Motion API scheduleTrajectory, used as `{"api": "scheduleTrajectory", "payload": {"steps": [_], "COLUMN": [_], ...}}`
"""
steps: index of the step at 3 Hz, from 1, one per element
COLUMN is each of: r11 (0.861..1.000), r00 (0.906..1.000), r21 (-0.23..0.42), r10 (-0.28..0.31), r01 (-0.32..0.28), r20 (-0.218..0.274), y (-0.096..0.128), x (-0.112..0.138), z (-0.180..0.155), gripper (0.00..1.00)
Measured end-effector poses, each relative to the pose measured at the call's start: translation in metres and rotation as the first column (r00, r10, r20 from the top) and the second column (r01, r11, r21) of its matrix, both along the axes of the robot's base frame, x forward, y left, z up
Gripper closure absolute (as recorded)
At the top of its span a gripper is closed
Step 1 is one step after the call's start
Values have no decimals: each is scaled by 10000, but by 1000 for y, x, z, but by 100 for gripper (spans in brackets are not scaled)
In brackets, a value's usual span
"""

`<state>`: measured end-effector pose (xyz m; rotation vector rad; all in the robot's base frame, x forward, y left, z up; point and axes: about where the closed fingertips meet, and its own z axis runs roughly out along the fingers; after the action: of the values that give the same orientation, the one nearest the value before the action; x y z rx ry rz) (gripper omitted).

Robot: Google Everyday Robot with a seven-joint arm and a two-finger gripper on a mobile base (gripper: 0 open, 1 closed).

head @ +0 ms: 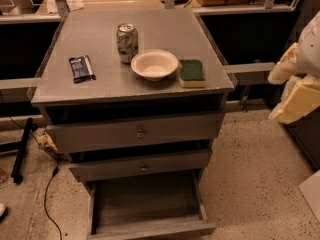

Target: Close bottom drawer

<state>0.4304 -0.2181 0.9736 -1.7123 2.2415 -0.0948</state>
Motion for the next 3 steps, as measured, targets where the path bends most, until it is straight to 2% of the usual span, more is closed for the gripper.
{"api": "scheduleTrajectory", "payload": {"steps": [2,3], "r11": [10000,9992], "r00": [10000,9996], "r21": [2,337], "r10": [-1,-183], "r01": [1,191], "r20": [-1,-232], "y": [0,2], "x": [0,-9], "z": [0,-13], "gripper": [89,100]}}
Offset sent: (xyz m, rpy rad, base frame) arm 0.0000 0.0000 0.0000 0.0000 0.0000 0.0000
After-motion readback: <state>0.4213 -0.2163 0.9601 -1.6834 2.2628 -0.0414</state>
